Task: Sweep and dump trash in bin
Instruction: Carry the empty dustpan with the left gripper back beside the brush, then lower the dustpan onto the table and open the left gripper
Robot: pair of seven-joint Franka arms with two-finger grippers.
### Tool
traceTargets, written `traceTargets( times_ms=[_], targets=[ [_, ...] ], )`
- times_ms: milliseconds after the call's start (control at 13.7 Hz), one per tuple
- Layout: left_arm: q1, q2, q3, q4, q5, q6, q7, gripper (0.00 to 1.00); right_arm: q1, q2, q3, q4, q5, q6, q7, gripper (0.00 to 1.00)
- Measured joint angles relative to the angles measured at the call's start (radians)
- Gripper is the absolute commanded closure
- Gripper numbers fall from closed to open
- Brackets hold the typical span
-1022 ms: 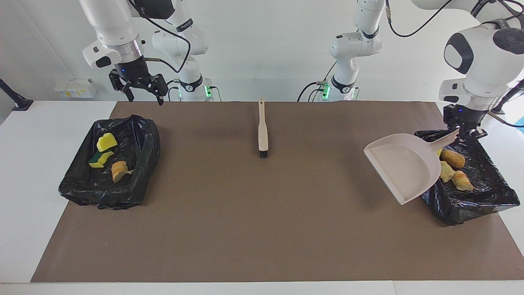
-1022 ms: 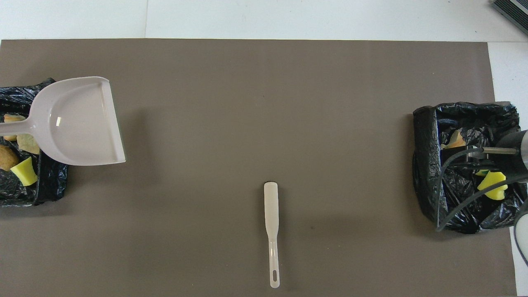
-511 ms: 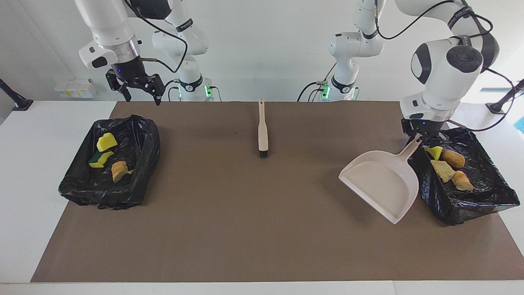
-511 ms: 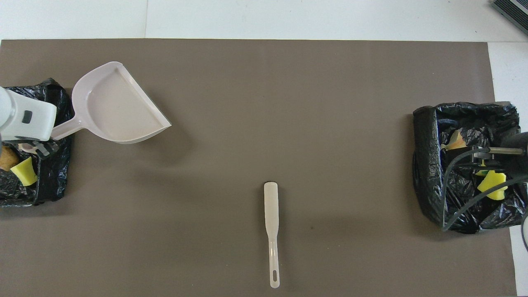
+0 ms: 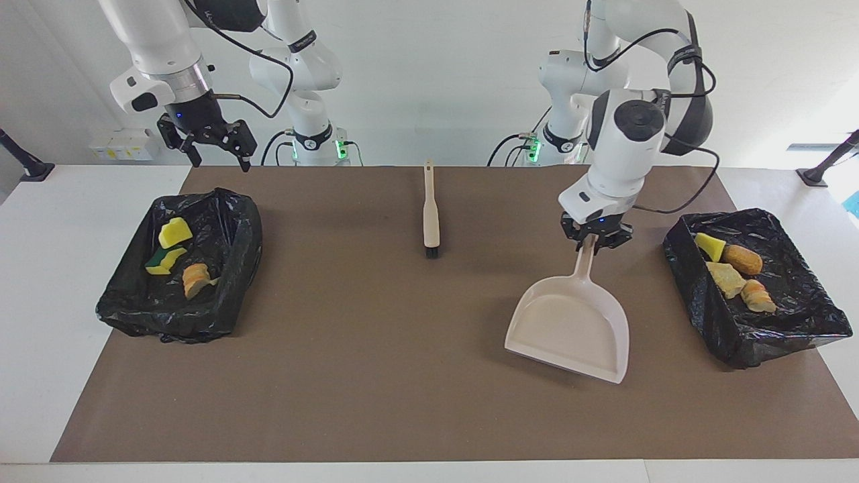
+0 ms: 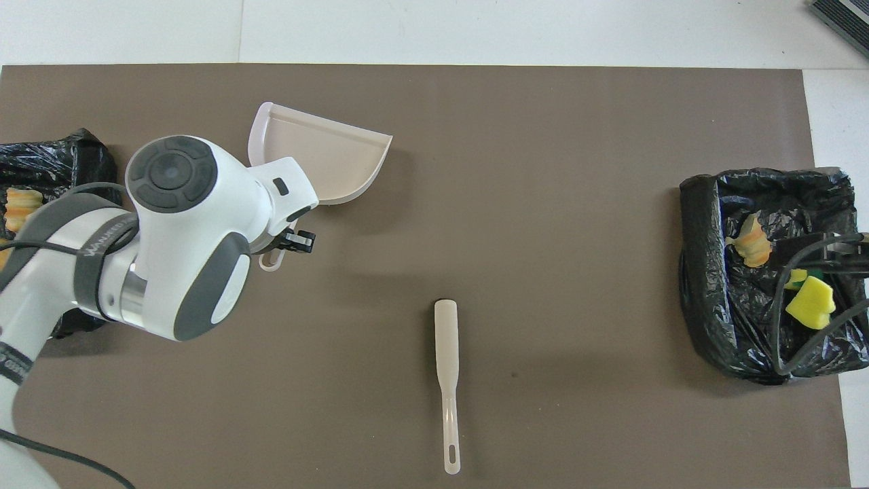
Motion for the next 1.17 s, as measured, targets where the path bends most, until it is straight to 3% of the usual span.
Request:
traceTargets(
  times_ms=[584, 876, 1168],
  targets=[
    [-0.240, 0.125, 0.000, -0.001, -0.026, 0.251, -0.429, 1.00, 0.013, 0.025, -0.011, 0.019, 0.000, -0.003, 0.000, 0.00],
    [-0.293, 0.139, 0.000, 0.000, -0.027, 0.268, -0.533, 1.00, 0.013, 0.025, -0.011, 0.020, 0.000, -0.003, 0.000, 0.00],
    [-0.306, 0.171, 0.004, 0.003, -0.028, 0.298, -0.612, 0.60, 0.027, 0.025, -0.005, 0.021, 0.001, -0.003, 0.000, 0.00]
  ],
)
